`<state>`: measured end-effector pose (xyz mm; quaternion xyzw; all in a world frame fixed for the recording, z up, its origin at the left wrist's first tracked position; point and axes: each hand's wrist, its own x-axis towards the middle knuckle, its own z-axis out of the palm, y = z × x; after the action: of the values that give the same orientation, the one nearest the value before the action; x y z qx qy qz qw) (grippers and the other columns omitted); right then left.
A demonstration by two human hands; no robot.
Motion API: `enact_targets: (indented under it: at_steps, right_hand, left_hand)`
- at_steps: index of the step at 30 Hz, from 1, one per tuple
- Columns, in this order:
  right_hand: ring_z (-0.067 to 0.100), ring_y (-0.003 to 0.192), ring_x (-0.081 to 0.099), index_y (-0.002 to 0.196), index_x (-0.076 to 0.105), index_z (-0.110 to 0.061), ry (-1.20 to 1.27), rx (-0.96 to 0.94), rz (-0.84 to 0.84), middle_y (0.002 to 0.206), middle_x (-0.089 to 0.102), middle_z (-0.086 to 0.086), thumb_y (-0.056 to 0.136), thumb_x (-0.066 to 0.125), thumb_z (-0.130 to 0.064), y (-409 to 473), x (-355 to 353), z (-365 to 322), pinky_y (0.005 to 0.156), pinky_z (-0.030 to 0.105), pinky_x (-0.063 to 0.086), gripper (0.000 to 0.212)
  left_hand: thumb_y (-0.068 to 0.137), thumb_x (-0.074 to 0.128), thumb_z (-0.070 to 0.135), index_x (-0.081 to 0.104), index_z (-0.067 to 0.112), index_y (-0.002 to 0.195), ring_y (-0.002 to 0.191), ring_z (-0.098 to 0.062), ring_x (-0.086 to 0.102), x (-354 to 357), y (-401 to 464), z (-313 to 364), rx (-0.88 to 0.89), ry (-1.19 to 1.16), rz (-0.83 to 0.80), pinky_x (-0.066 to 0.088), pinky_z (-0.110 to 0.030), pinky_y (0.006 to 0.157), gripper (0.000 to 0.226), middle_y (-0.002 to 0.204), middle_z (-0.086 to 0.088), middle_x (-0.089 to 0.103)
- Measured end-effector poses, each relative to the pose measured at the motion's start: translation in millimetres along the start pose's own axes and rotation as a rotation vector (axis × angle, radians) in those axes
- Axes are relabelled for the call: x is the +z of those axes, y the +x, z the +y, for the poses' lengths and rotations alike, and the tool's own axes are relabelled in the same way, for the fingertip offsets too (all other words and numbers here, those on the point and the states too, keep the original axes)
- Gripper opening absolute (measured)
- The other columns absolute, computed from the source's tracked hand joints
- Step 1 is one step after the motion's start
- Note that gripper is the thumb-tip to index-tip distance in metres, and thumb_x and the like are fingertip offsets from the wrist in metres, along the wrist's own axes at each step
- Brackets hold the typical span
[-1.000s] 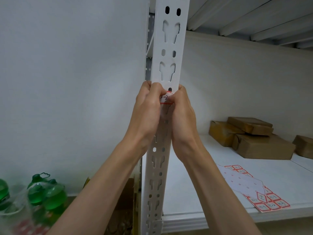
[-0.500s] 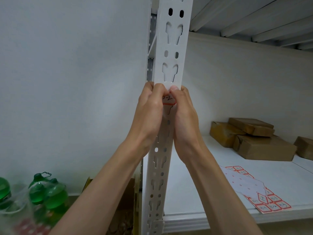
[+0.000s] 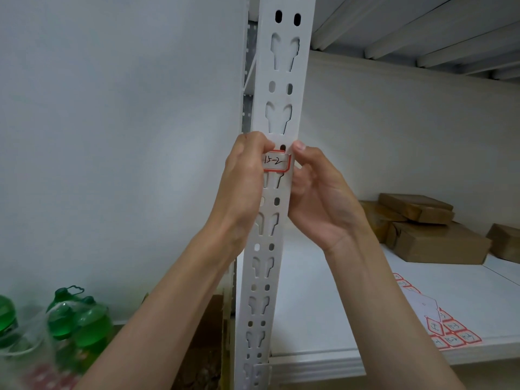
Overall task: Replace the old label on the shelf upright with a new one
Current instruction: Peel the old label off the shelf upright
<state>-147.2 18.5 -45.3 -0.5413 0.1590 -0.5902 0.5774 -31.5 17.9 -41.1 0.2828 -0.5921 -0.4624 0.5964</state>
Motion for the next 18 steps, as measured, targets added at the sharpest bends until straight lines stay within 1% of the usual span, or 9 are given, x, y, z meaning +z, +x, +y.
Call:
enact_targets:
  at_steps: [1,4,6,8,10,13,15,17,18]
  right_hand:
    - [0.020,0.077,0.067,0.115,0.061,-0.012,0.008,0.004,-0.012,0.087,0.070,0.005,0.099,0.048,-0.028,1.0,-0.7,0.2,0.074,0.032,0.051,0.025]
    - [0.018,0.074,0.066,0.099,0.066,-0.016,0.039,0.006,-0.023,0.081,0.069,0.002,0.099,0.047,-0.026,3.1,-1.6,0.9,0.074,0.031,0.050,0.022]
    - [0.017,0.073,0.065,0.094,0.065,-0.016,0.067,0.022,-0.024,0.078,0.067,0.001,0.097,0.049,-0.026,4.7,-2.3,0.8,0.077,0.031,0.048,0.020]
    - [0.019,0.079,0.063,0.096,0.063,-0.015,0.093,0.028,-0.022,0.082,0.066,0.003,0.093,0.053,-0.026,7.8,-4.1,2.5,0.084,0.033,0.045,0.016]
    - [0.021,0.085,0.061,0.092,0.066,-0.016,0.132,0.020,-0.020,0.084,0.067,0.004,0.091,0.055,-0.024,11.9,-6.7,6.2,0.096,0.038,0.039,0.015]
    - [0.021,0.089,0.059,0.084,0.074,-0.015,0.157,0.024,-0.041,0.082,0.069,0.003,0.091,0.054,-0.027,16.5,-9.3,11.2,0.103,0.041,0.031,0.024]
    - [0.021,0.092,0.060,0.086,0.078,-0.014,0.165,0.027,-0.061,0.087,0.070,0.004,0.090,0.054,-0.030,18.4,-10.3,12.8,0.105,0.039,0.031,0.028]
    - [0.023,0.095,0.061,0.094,0.077,-0.013,0.176,0.023,-0.068,0.094,0.070,0.007,0.091,0.054,-0.029,19.8,-11.5,13.4,0.105,0.040,0.033,0.029]
    - [0.023,0.095,0.062,0.099,0.076,-0.012,0.181,0.019,-0.068,0.096,0.069,0.008,0.092,0.053,-0.029,20.3,-11.8,13.4,0.103,0.040,0.036,0.029]
  left_hand:
    - [0.077,0.043,0.052,0.060,0.000,0.119,0.087,-0.022,0.063,0.7,-0.5,0.6,0.004,-0.002,-0.004,0.052,-0.040,0.080,0.069,0.118,-0.022,0.065]
    - [0.075,0.047,0.050,0.057,-0.003,0.113,0.077,-0.021,0.060,2.1,-1.4,0.7,0.035,-0.013,-0.015,0.047,-0.039,0.073,0.065,0.107,-0.026,0.065]
    - [0.072,0.049,0.049,0.055,-0.003,0.111,0.075,-0.021,0.060,3.0,-1.1,0.7,0.062,0.008,-0.011,0.047,-0.040,0.072,0.065,0.104,-0.026,0.066]
    - [0.071,0.049,0.051,0.055,-0.005,0.114,0.076,-0.021,0.061,3.0,-1.1,0.7,0.081,0.025,-0.006,0.049,-0.041,0.073,0.070,0.106,-0.028,0.066]
    - [0.068,0.048,0.055,0.054,-0.007,0.115,0.078,-0.023,0.062,1.8,0.2,-0.5,0.081,0.040,-0.022,0.050,-0.043,0.076,0.078,0.107,-0.029,0.065]
    - [0.069,0.047,0.055,0.054,-0.009,0.114,0.081,-0.026,0.063,2.9,-0.5,-0.5,0.083,0.046,-0.022,0.051,-0.045,0.079,0.078,0.107,-0.028,0.066]
    - [0.078,0.050,0.049,0.055,0.000,0.108,0.082,-0.022,0.065,3.1,1.6,-3.9,0.090,0.038,-0.008,0.051,-0.041,0.077,0.057,0.102,-0.021,0.069]
    - [0.092,0.052,0.037,0.051,0.015,0.100,0.075,-0.012,0.064,3.3,3.1,-7.1,0.103,0.003,0.052,0.049,-0.028,0.068,0.023,0.089,-0.006,0.067]
    - [0.095,0.053,0.033,0.049,0.019,0.100,0.072,-0.008,0.063,3.5,2.7,-7.1,0.101,-0.009,0.070,0.047,-0.024,0.065,0.016,0.087,0.000,0.064]
